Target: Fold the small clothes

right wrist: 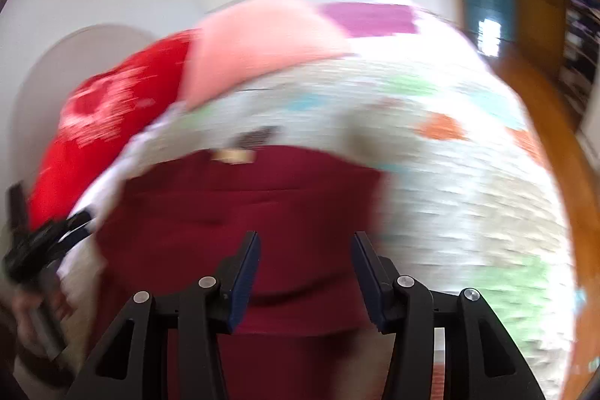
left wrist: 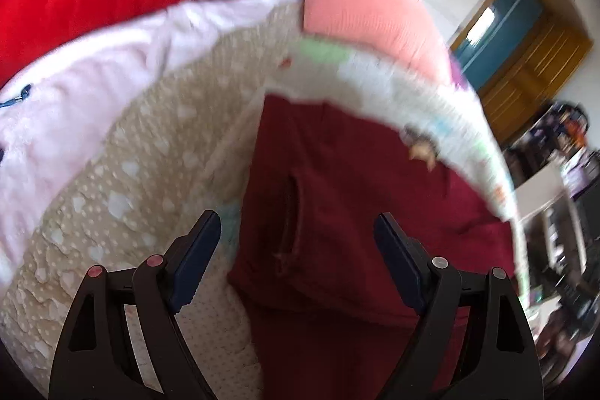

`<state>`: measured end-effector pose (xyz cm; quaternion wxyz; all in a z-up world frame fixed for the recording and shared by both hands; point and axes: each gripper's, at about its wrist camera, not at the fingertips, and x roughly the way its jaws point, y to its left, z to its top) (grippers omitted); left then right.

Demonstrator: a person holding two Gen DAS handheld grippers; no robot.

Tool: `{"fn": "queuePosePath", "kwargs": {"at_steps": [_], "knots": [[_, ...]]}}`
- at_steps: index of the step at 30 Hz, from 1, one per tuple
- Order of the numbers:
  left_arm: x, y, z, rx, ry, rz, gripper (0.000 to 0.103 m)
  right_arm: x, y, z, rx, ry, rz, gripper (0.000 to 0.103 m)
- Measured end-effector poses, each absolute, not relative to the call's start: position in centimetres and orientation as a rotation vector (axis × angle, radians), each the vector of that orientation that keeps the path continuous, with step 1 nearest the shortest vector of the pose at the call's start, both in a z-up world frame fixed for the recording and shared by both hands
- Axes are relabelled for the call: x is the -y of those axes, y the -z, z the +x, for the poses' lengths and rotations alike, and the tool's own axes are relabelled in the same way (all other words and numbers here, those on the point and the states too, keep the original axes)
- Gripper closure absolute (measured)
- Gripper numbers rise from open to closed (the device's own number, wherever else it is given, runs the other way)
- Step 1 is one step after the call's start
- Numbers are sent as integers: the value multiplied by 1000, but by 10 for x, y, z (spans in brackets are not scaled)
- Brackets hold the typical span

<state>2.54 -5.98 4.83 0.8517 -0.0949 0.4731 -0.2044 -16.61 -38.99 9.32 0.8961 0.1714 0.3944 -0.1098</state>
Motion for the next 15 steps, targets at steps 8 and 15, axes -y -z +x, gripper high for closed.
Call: {"fn": "queuePosePath", "kwargs": {"at_steps": [8,15], "knots": [[111,-47,19,-960,474,32,87,424,-40,-113,-898,143,526,63],[94,-77,31,-814,463,-34,88,413,-77,-131,-677,169,460,88]]}}
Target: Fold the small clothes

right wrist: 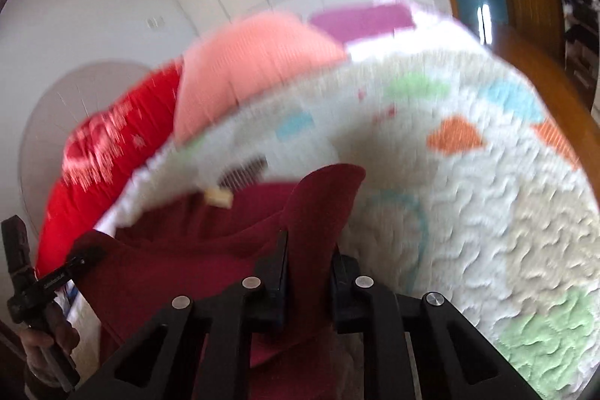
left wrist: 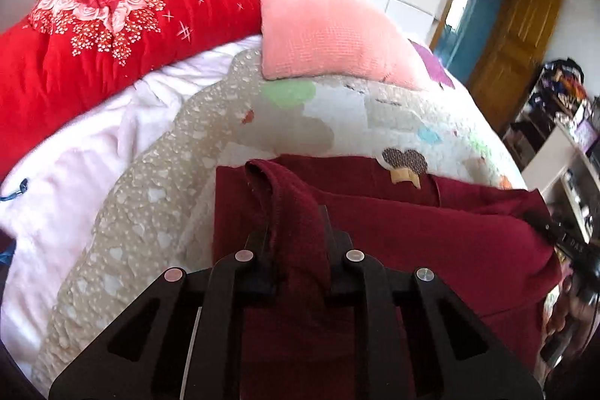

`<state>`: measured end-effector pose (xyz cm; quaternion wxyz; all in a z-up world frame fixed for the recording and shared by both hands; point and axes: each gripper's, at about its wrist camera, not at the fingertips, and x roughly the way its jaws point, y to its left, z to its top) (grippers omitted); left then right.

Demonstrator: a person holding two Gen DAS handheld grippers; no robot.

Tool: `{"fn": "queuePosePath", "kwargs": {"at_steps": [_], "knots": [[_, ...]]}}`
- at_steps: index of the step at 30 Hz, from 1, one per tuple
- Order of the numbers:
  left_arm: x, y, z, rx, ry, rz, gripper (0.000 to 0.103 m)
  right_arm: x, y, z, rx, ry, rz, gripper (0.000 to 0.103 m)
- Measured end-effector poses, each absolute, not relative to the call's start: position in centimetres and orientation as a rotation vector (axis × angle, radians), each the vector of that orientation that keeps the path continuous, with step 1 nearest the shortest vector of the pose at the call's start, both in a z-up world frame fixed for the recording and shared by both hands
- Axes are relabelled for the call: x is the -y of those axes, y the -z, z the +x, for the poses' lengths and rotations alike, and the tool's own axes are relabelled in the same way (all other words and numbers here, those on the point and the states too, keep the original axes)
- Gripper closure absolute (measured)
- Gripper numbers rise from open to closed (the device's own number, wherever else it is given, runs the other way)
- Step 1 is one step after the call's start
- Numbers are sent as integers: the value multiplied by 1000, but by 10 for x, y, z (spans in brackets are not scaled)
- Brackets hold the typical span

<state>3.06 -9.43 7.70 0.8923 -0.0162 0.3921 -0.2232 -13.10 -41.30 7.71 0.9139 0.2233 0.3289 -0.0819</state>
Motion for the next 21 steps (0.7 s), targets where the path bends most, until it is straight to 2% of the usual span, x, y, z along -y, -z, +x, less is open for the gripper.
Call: {"fn": "queuePosePath", "kwargs": {"at_steps": [2,5,11,13,16,21], "knots": [[98,-57,36,-878,428,-2,88,411,-75,-128,-655,186,444,88],[101,-27,33,-933,412,45,88,413,-50,-108,-851,234,416,82],[96,-26,29,-917,408,24,87,387,-82,-143,-785,179,335,80],[95,-26,26,-909,410,15,84,370,-78,-155,-842,135,292,80],[91,-27,22,-913,416,-12,83,367,-42,-177,-960,178,259,82],[85,-37,14,-923,413,-30,81,381,-68,-199,-853,143,368,81]]}}
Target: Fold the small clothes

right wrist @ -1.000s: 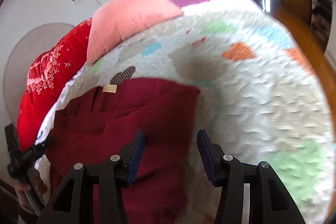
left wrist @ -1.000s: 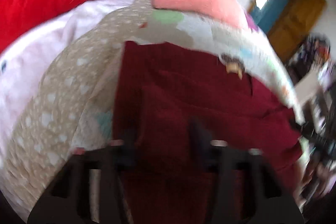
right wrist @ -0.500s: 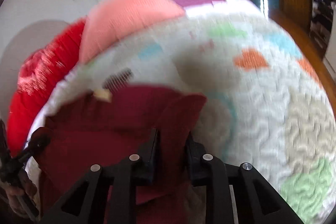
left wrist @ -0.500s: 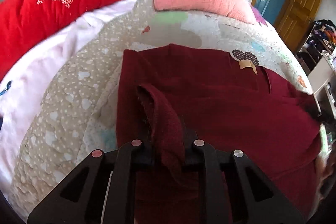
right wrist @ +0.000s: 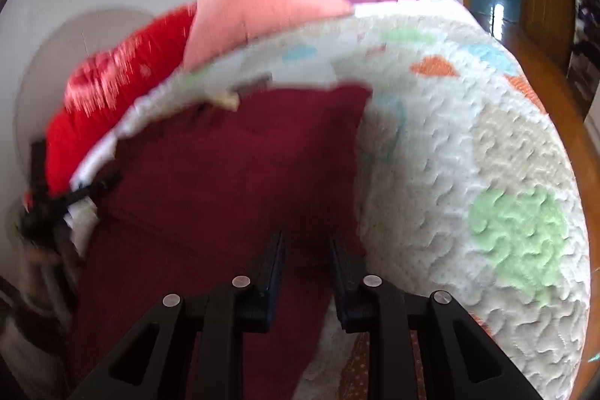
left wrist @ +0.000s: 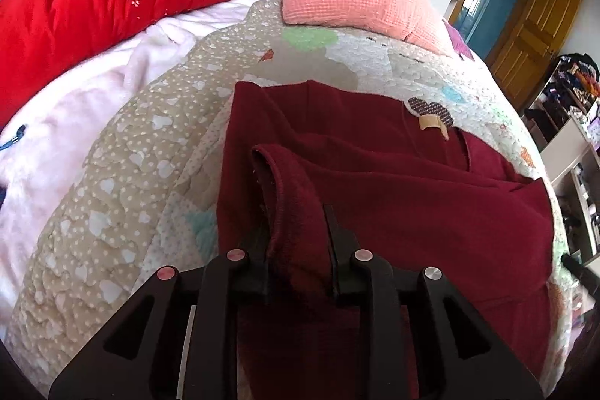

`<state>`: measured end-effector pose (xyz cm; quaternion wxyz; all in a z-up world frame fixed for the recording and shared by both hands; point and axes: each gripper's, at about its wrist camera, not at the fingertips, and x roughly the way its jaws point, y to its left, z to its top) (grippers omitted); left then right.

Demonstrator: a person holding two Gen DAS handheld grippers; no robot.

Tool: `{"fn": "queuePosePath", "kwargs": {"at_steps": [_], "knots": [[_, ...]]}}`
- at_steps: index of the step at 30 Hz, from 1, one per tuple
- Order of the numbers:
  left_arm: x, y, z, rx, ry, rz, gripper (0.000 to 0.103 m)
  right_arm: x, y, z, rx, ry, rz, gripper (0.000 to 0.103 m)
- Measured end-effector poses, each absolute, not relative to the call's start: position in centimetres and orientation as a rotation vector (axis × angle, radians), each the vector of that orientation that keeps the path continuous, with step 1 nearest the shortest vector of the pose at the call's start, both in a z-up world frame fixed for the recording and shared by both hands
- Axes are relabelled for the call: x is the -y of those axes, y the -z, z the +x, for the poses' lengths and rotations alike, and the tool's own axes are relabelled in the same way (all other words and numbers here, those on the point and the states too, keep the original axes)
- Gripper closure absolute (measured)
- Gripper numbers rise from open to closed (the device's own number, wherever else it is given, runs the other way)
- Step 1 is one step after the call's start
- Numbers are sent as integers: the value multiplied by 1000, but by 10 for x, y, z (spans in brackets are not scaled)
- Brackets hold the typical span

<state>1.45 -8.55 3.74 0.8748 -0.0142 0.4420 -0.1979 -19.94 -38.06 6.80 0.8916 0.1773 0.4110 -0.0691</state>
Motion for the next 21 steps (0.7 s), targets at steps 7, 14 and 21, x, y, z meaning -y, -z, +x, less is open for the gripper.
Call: {"fn": "queuePosePath", "kwargs": {"at_steps": [7,14,21], "knots": [[80,-31,4,-916,381,-31,76,373,-87,-154,-795,111,319,81],[79,-32,0,-911,392,-10,75,387,-44,-103,-917,224,314,81],[73,-30,-3,-914,382,-71,75,361,-55,-161,-911,195,224,66]]}}
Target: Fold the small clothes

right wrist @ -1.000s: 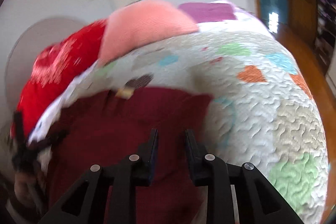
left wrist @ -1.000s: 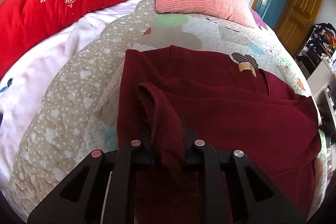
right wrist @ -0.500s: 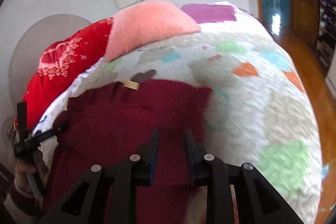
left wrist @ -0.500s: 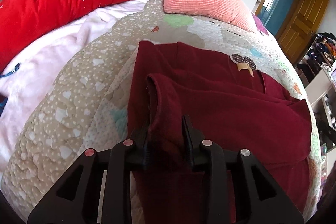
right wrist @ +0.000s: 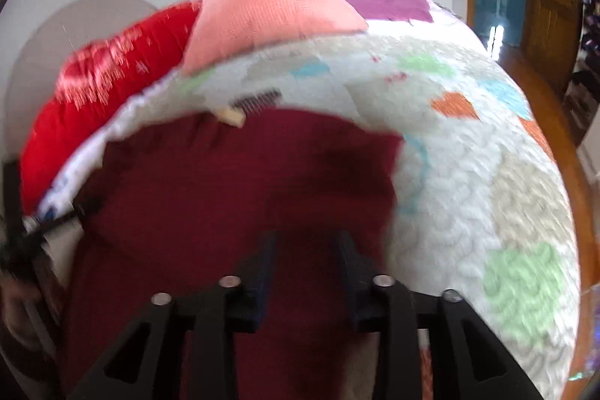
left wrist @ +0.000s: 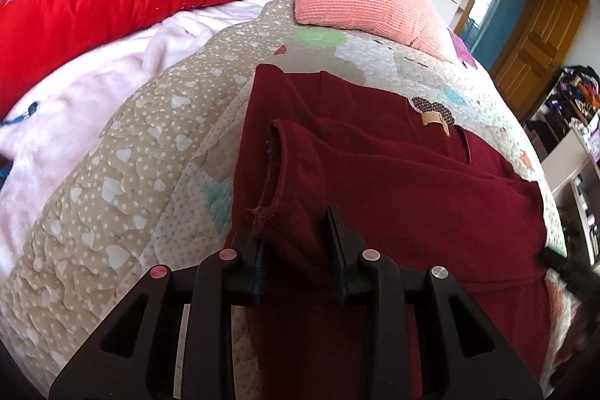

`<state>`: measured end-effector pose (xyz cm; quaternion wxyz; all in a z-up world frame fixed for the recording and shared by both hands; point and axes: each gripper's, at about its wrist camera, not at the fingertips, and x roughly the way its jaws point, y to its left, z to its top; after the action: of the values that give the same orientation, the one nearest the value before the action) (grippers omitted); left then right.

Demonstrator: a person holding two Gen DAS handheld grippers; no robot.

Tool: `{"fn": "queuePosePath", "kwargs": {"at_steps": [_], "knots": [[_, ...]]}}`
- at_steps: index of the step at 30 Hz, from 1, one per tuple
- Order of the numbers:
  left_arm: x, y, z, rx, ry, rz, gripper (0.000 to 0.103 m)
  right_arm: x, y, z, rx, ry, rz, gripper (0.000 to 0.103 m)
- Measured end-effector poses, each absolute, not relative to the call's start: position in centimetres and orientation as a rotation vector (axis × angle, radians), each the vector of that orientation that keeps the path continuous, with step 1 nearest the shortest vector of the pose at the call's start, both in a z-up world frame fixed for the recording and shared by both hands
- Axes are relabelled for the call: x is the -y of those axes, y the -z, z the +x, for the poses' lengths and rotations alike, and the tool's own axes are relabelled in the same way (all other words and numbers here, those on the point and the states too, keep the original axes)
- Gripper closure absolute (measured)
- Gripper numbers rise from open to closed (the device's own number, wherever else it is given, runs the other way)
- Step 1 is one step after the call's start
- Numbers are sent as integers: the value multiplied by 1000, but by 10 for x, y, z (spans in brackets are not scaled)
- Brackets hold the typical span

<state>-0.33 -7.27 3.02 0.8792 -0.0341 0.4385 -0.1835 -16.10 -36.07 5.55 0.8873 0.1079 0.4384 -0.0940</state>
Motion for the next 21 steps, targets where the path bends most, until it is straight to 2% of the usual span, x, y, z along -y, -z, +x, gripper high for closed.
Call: {"fn": "queuePosePath", "kwargs": {"at_steps": [2,8,10,18,21], "knots": [[72,-36,-9,-921,373,-62,75,365,-36,-164,-957,229,202,66],[50,-46,-35,-935,365,-57,73,360,-73,-195,-847,195,304,66],[42,-44,-44,-951,350,-61,70,357,-77,-206,-828,177,334,65],[37,-54,-84,-937,367,-71,69,322,-81,-233,-804,72,361,64],[46,-61,-99,-918,386,-49,57,305,-88,-236,-784,27,349,64]]}}
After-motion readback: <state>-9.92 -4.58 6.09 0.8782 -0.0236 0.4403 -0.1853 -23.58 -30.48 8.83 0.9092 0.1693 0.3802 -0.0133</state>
